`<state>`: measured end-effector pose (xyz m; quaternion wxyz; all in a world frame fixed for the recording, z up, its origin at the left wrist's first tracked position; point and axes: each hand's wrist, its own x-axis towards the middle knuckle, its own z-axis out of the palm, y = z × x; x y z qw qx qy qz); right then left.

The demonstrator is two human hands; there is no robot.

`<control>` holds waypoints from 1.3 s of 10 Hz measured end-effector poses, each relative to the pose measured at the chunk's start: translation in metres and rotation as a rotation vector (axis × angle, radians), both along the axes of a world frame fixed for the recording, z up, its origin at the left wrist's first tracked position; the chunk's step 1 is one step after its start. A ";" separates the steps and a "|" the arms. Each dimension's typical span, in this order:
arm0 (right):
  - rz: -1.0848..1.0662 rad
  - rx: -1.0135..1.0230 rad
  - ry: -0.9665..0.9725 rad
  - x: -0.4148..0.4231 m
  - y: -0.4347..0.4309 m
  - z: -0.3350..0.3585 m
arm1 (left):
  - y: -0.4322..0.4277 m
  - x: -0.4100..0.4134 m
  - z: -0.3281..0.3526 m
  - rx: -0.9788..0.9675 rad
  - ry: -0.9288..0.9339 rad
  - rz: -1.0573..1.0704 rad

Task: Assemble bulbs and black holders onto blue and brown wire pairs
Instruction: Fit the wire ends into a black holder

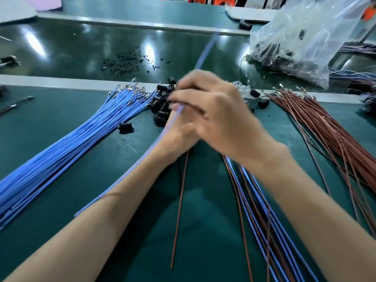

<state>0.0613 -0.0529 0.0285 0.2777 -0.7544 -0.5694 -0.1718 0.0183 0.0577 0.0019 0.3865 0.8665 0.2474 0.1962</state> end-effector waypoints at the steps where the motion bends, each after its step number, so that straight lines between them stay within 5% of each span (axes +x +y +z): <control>1: -0.347 0.123 -0.011 0.010 -0.053 -0.010 | -0.015 0.004 0.003 -0.731 -0.099 -0.567; 3: -0.686 0.185 -0.040 0.024 -0.079 -0.040 | 0.013 -0.002 0.003 -0.887 0.293 -0.942; 7: -0.862 -0.023 0.135 0.024 -0.084 -0.049 | 0.017 -0.009 0.002 -0.969 0.385 -1.294; 9: -0.937 0.112 0.177 0.019 -0.077 -0.047 | 0.006 -0.009 0.005 -0.885 0.507 -1.398; 11: -0.968 0.095 0.095 0.017 -0.073 -0.050 | 0.002 -0.010 0.000 -0.968 0.435 -1.392; 12: -0.895 0.114 0.216 0.016 -0.072 -0.049 | 0.003 -0.010 -0.004 -1.026 0.333 -1.289; 13: -0.817 0.343 0.478 0.013 -0.070 -0.039 | 0.003 -0.008 -0.007 -1.069 0.198 -1.181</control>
